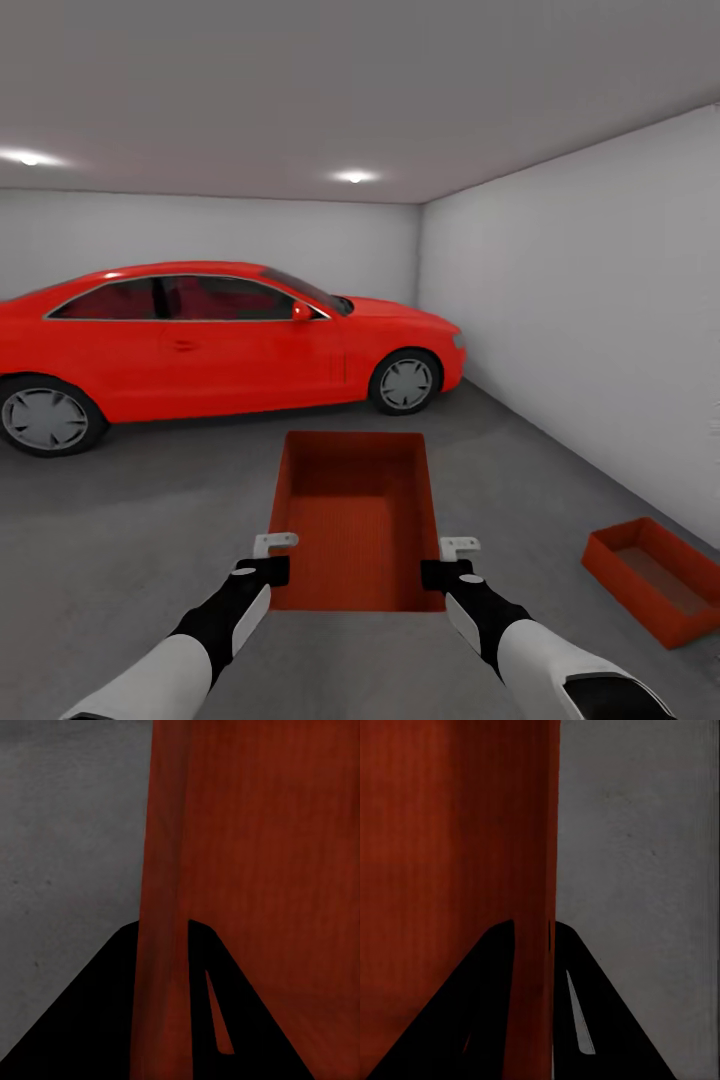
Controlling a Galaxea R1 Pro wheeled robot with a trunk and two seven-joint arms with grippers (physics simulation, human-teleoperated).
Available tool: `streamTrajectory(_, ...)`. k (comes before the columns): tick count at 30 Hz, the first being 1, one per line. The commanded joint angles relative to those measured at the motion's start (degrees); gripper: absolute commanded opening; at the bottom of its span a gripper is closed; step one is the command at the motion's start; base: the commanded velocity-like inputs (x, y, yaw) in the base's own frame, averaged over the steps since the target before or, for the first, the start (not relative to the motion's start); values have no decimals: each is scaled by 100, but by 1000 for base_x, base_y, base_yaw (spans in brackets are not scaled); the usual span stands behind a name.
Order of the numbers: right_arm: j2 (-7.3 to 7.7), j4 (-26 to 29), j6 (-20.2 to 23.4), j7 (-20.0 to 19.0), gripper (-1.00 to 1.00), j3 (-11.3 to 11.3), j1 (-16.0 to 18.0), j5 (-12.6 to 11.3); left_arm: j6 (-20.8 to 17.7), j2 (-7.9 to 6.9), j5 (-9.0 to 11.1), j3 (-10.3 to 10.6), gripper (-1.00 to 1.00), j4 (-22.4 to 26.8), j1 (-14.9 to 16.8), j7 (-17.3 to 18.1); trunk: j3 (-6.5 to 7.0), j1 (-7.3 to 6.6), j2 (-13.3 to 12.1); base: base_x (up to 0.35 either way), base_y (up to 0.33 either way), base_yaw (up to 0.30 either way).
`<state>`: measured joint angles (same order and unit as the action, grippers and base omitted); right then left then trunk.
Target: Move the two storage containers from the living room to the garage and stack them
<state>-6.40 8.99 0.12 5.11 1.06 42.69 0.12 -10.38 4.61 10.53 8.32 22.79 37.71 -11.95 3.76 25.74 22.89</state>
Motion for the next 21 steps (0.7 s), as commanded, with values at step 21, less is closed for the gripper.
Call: streamTrajectory(21, -1, 15, -21, 51, -100, -89, 2, 68, -35, -4, 46, -23, -100, 6, 0, -44, -2, 5, 4, 322, 0, -242)
